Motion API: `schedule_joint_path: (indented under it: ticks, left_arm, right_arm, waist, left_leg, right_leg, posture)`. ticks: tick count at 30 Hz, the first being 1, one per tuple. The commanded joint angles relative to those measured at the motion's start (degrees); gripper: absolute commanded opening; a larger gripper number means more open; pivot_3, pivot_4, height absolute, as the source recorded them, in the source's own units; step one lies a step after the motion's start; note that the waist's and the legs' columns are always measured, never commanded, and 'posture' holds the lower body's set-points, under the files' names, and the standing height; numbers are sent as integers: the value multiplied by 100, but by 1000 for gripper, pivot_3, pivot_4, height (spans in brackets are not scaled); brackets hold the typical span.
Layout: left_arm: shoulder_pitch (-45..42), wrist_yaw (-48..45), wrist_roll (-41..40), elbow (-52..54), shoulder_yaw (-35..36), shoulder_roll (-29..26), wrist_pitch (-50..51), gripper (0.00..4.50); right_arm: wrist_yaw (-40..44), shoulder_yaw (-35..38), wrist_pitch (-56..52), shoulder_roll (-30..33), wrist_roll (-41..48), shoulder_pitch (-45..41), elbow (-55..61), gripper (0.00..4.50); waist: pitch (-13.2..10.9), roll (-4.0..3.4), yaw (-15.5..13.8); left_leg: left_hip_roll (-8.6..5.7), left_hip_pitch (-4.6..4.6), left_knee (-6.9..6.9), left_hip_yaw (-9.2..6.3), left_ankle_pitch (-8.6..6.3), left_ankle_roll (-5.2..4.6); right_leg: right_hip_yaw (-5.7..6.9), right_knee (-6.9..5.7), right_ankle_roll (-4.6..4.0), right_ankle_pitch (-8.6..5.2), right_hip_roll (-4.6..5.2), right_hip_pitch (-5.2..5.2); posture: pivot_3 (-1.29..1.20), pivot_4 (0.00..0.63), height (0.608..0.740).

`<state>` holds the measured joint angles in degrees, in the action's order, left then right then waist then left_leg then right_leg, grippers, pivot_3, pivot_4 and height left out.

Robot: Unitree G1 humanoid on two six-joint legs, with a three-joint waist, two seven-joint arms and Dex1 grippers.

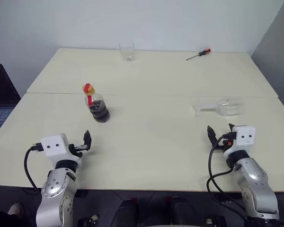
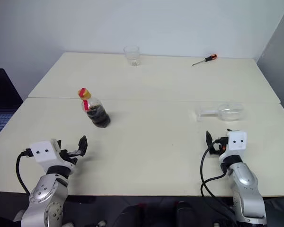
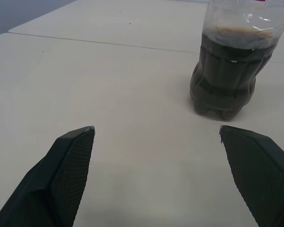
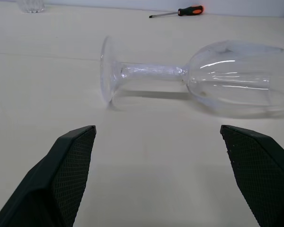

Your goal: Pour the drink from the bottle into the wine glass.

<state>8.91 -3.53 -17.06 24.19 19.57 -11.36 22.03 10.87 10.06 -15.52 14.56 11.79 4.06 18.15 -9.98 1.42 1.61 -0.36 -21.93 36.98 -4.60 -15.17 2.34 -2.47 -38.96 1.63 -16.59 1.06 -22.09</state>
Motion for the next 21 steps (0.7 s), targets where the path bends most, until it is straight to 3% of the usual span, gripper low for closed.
schedule_joint_path:
  ticks: [1,21]
  left_arm:
    - [34,-72,-79,179,104,-74,6,4484]
    - [-56,-71,-132,316,96,-46,22,4484]
  right_arm:
    - [-37,40,66,-10,-34,31,207,4500]
    - [-26,59,46,-11,-41,70,239,4500]
  waist:
    - [0,0,0]
    - [0,0,0]
  left_leg:
    - [0,0,0,0,0,0]
    - [0,0,0,-1,0,0]
  right_leg:
    - [0,0,0,0,0,0]
    - [0,0,0,0,0,0]
  posture:
    - [0,150,740]
    - [0,150,740]
